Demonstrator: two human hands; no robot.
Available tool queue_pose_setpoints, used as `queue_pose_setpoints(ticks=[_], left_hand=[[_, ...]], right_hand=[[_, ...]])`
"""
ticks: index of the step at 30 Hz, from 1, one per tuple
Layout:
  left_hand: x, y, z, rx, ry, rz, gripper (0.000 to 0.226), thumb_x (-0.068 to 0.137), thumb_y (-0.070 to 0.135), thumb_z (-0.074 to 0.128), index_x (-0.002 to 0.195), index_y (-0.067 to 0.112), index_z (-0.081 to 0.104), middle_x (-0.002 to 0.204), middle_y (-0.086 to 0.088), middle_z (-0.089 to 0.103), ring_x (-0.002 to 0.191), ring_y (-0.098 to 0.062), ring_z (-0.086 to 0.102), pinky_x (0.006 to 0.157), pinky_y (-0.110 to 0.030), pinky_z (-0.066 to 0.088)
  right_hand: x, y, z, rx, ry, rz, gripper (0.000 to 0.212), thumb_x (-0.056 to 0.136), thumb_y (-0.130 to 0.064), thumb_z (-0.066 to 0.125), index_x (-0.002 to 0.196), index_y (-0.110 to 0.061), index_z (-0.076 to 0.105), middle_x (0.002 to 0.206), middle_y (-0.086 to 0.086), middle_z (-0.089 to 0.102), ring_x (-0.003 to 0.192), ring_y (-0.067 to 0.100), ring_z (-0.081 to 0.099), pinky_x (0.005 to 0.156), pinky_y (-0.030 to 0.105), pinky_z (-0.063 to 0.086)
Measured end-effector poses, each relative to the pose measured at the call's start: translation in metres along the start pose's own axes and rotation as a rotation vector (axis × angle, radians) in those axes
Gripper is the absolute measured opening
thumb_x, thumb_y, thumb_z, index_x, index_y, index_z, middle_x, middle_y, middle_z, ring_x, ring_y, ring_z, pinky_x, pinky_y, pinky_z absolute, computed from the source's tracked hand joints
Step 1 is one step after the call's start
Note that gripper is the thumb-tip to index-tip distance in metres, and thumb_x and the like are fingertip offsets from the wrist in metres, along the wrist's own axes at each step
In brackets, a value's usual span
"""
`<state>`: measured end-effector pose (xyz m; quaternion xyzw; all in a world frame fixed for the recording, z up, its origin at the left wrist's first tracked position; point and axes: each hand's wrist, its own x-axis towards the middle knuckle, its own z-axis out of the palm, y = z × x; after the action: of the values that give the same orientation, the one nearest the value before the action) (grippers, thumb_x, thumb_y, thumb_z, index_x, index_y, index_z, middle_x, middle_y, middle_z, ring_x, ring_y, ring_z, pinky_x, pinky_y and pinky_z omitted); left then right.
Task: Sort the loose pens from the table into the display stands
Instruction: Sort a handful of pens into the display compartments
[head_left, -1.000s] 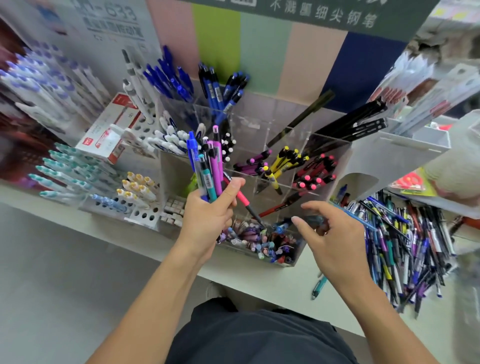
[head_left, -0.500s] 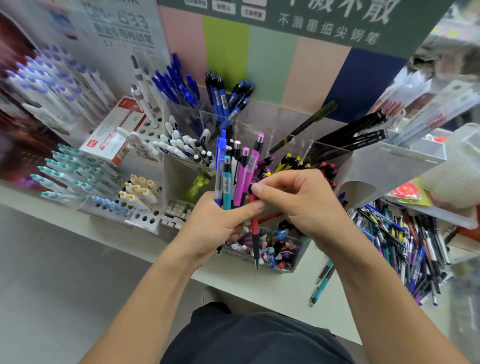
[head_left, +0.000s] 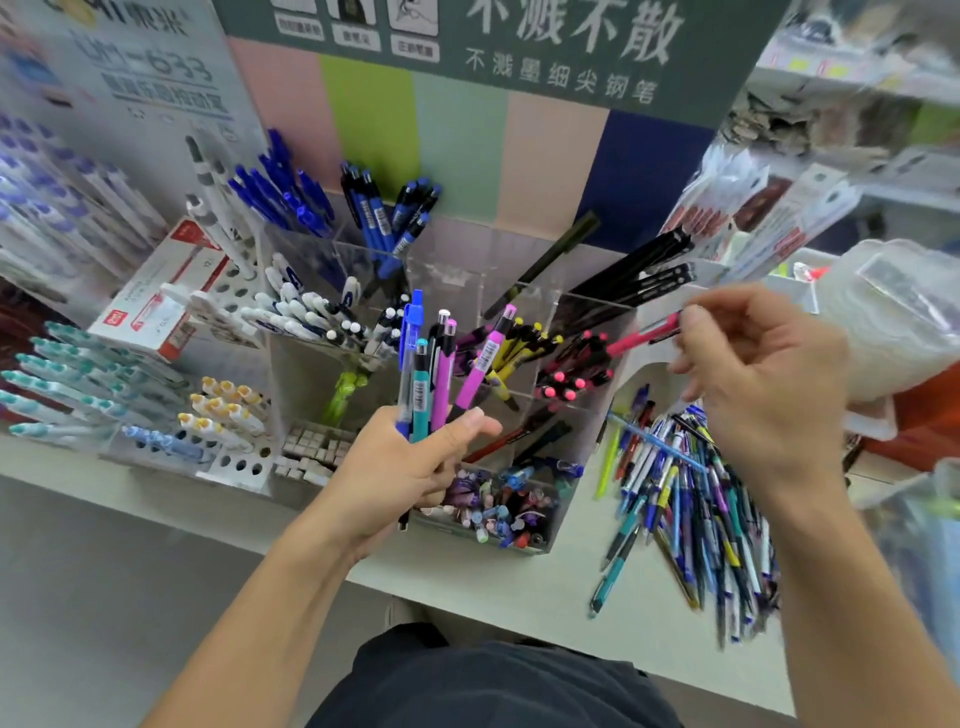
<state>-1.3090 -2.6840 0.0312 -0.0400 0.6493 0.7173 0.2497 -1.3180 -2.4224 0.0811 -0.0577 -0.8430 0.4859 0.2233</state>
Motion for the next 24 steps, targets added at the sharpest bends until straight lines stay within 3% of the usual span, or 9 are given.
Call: queue_pose_setpoints(ticks=[4, 8, 10, 12, 14, 16, 20, 22, 24], left_hand=[[-0.003, -0.001, 0.005, -0.023, -0.025, -0.017, 0.031, 0.087, 0.043, 0.066, 0.103, 0.019, 0.078, 0.069, -0.008, 0.033, 0.053, -0.015, 0.021, 0.047, -0.026, 0.019], [-0.004, -0.002, 0.006, 0.0, -0.049, -0.034, 0.037, 0.082, 0.048, 0.068, 0.104, 0.02, 0.078, 0.066, -0.006, 0.037, 0.052, -0.015, 0.023, 0.044, -0.02, 0.027], [-0.007, -0.002, 0.004, -0.002, -0.061, -0.042, 0.036, 0.082, 0.046, 0.068, 0.104, 0.019, 0.078, 0.067, -0.009, 0.034, 0.052, -0.016, 0.022, 0.044, -0.019, 0.029], [-0.011, -0.003, -0.001, 0.035, -0.084, -0.05, 0.032, 0.085, 0.043, 0.067, 0.103, 0.019, 0.079, 0.067, -0.014, 0.03, 0.051, -0.017, 0.023, 0.045, -0.021, 0.027], [-0.014, -0.005, -0.005, 0.083, -0.133, -0.064, 0.03, 0.086, 0.042, 0.068, 0.1, 0.018, 0.079, 0.066, -0.014, 0.029, 0.051, -0.018, 0.024, 0.046, -0.023, 0.024], [-0.016, -0.01, -0.009, 0.086, -0.179, -0.08, 0.031, 0.086, 0.045, 0.073, 0.098, 0.017, 0.079, 0.062, -0.01, 0.03, 0.05, -0.018, 0.023, 0.046, -0.025, 0.022], [-0.021, -0.016, -0.015, -0.034, -0.152, -0.089, 0.052, 0.086, 0.063, 0.063, 0.106, 0.016, 0.074, 0.063, -0.003, 0.04, 0.047, -0.012, 0.026, 0.043, -0.021, 0.023], [-0.026, -0.017, -0.018, -0.104, -0.144, -0.092, 0.049, 0.092, 0.065, 0.05, 0.101, 0.022, 0.074, 0.065, -0.003, 0.042, 0.048, -0.012, 0.025, 0.042, -0.02, 0.024], [-0.029, -0.019, -0.022, -0.114, -0.119, -0.084, 0.038, 0.096, 0.06, 0.052, 0.087, 0.027, 0.069, 0.066, -0.005, 0.044, 0.048, -0.013, 0.027, 0.041, -0.02, 0.025]], right_hand=[[-0.008, 0.01, 0.021, -0.191, -0.078, -0.131, 0.007, 0.091, -0.014, 0.072, 0.092, -0.016, 0.078, 0.076, -0.005, 0.071, 0.064, 0.011, 0.065, 0.063, 0.034, 0.057], [-0.011, 0.007, 0.034, -0.549, -0.255, -0.254, 0.013, 0.093, -0.021, 0.07, 0.1, -0.016, 0.079, 0.083, 0.002, 0.068, 0.075, 0.027, 0.064, 0.067, 0.04, 0.055], [-0.011, -0.003, 0.032, -0.625, -0.244, -0.234, 0.017, 0.094, -0.026, 0.068, 0.104, -0.019, 0.078, 0.079, -0.002, 0.064, 0.076, 0.027, 0.062, 0.068, 0.039, 0.053], [-0.014, -0.018, 0.033, -0.39, -0.249, -0.144, 0.017, 0.093, -0.033, 0.069, 0.101, -0.021, 0.078, 0.068, -0.005, 0.061, 0.068, 0.019, 0.058, 0.066, 0.033, 0.05], [-0.02, -0.034, 0.041, -0.012, -0.391, 0.059, 0.018, 0.091, -0.038, 0.069, 0.096, -0.023, 0.077, 0.065, -0.003, 0.065, 0.058, 0.013, 0.056, 0.059, 0.028, 0.049], [-0.027, -0.039, 0.053, 0.193, -0.54, 0.213, 0.015, 0.093, -0.031, 0.067, 0.093, -0.02, 0.077, 0.058, 0.0, 0.063, 0.046, 0.012, 0.051, 0.049, 0.027, 0.044], [-0.032, -0.042, 0.072, 0.337, -0.644, 0.29, 0.021, 0.092, -0.029, 0.064, 0.102, -0.017, 0.078, 0.068, 0.004, 0.065, 0.051, 0.017, 0.055, 0.052, 0.027, 0.048], [-0.033, -0.044, 0.079, 0.347, -0.661, 0.271, 0.025, 0.088, -0.034, 0.066, 0.1, -0.017, 0.079, 0.071, 0.004, 0.067, 0.054, 0.018, 0.057, 0.055, 0.03, 0.05], [-0.034, -0.048, 0.084, 0.348, -0.681, 0.274, 0.018, 0.086, -0.03, 0.071, 0.093, -0.015, 0.078, 0.065, 0.005, 0.067, 0.052, 0.017, 0.057, 0.055, 0.029, 0.051]])
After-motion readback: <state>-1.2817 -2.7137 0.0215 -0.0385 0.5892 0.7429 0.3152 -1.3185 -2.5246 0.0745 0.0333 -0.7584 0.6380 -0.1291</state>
